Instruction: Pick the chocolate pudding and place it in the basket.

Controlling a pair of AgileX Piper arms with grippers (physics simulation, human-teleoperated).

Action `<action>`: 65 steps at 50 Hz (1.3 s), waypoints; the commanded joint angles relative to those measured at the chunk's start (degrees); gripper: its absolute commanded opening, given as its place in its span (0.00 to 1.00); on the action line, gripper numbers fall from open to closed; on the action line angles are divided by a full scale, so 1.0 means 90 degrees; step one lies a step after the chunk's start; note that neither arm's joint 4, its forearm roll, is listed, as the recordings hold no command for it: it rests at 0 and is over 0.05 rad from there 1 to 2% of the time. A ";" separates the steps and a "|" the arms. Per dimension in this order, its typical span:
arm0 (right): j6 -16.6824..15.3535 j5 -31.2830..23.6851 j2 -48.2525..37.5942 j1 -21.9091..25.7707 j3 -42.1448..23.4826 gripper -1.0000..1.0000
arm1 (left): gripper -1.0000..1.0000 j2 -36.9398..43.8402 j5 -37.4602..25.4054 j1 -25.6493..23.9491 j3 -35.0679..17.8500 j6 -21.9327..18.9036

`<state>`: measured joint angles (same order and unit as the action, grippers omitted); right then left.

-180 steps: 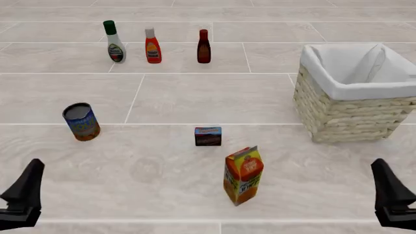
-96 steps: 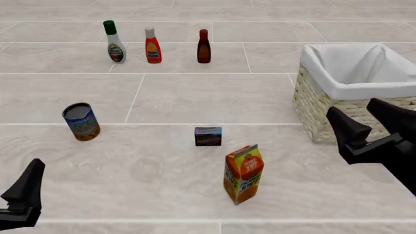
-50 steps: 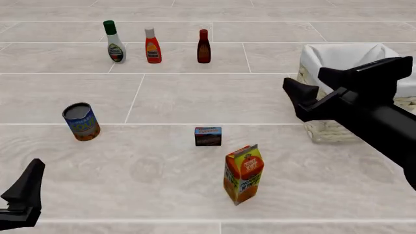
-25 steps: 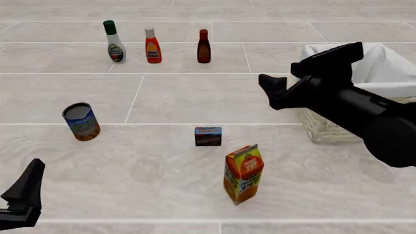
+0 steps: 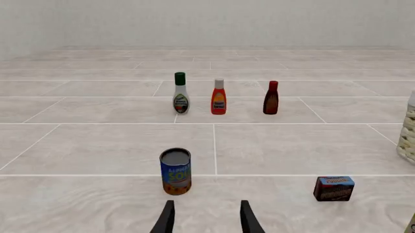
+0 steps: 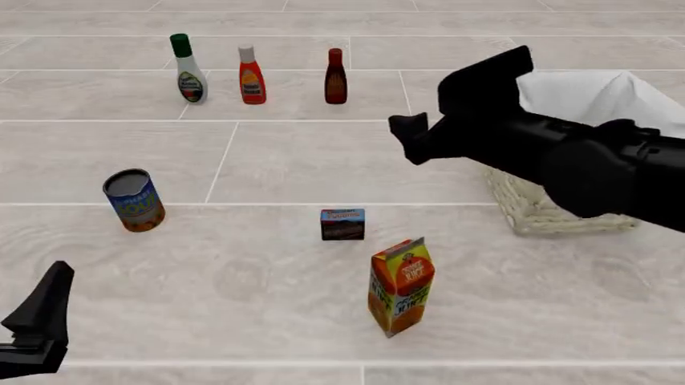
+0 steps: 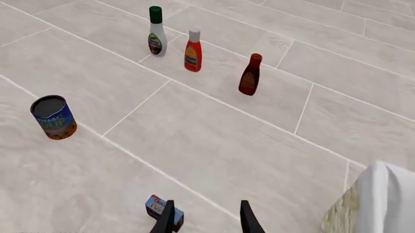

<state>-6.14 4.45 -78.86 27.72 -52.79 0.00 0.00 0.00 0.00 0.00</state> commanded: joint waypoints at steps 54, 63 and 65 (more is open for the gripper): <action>-0.0146 -0.2562 -0.2015 0.0755 -0.2927 1.00 | 1.00 0.0000 0.0000 0.0000 0.0000 0.0000; -0.0259 -0.2693 -0.2190 0.0824 -0.3191 1.00 | 1.00 0.0000 0.0000 0.0000 0.0000 0.0000; -0.0269 -0.2703 -0.2203 0.0845 -0.3207 1.00 | 1.00 0.0000 0.0000 0.0000 0.0000 0.0000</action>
<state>-7.89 -18.40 -96.93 34.33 -79.29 0.00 0.00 0.00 0.00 0.00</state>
